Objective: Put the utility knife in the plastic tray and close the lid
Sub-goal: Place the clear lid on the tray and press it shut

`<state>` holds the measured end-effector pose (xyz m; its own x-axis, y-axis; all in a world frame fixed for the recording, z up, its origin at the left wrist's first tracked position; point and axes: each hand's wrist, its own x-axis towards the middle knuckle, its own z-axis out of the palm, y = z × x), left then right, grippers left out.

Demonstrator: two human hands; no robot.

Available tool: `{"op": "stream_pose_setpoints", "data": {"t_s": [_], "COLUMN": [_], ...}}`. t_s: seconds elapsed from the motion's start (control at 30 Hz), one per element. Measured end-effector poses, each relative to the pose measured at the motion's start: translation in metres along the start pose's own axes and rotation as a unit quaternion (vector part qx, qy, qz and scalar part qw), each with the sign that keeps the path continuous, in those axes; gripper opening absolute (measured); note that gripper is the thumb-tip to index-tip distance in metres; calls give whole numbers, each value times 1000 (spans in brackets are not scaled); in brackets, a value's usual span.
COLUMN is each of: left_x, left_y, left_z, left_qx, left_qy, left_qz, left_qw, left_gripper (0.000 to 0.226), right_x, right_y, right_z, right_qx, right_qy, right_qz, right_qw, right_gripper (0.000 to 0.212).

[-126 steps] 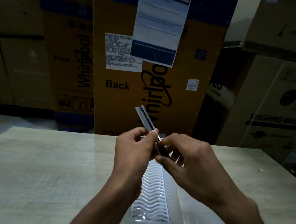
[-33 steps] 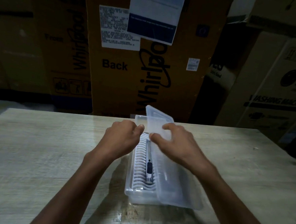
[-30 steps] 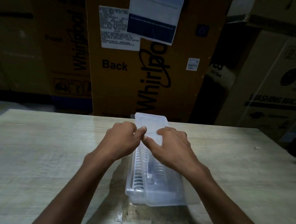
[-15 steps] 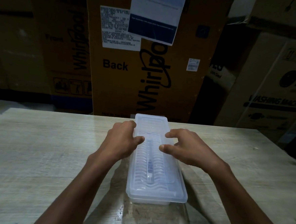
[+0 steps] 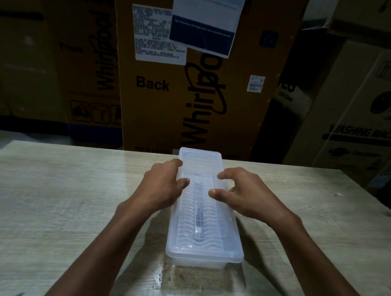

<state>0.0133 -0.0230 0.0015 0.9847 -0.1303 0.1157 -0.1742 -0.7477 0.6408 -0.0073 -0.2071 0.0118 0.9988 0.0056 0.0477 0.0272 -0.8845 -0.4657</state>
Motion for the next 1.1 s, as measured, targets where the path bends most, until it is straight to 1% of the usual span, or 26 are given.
{"op": "stream_pose_setpoints", "data": {"t_s": [0.13,0.33,0.47,0.6,0.67,0.77,0.83,0.93,1.1], "left_x": [3,7,8,8,8,9,10,9,15], "left_y": [-1,-3,-8,-10,-11,-11,-12,-12,-15], "left_z": [1,10,17,17,16,17,17,19,19], "left_qx": [10,93,119,168,171,175,176,169,126], "left_qy": [-17,-47,-59,-59,-65,-67,-68,-64,-52], "left_qz": [6,23,29,50,54,58,58,60,52], "left_qw": [1000,994,991,983,982,981,980,982,989], "left_gripper": [58,45,48,50,51,52,52,51,53], "right_x": [2,12,22,39,49,59,61,61,59], "right_y": [4,11,10,8,9,11,11,12,13], "right_z": [2,18,23,23,22,24,24,24,27], "right_qx": [-4,-29,-61,-74,-73,-90,-109,-117,-120], "right_qy": [3,37,62,50,46,30,23,28,25], "right_qz": [-10,-23,-28,-40,-32,-29,-26,-27,-33], "right_qw": [1000,999,996,995,996,995,993,992,992], "right_gripper": [60,63,61,51,51,66,71,71,71]}}
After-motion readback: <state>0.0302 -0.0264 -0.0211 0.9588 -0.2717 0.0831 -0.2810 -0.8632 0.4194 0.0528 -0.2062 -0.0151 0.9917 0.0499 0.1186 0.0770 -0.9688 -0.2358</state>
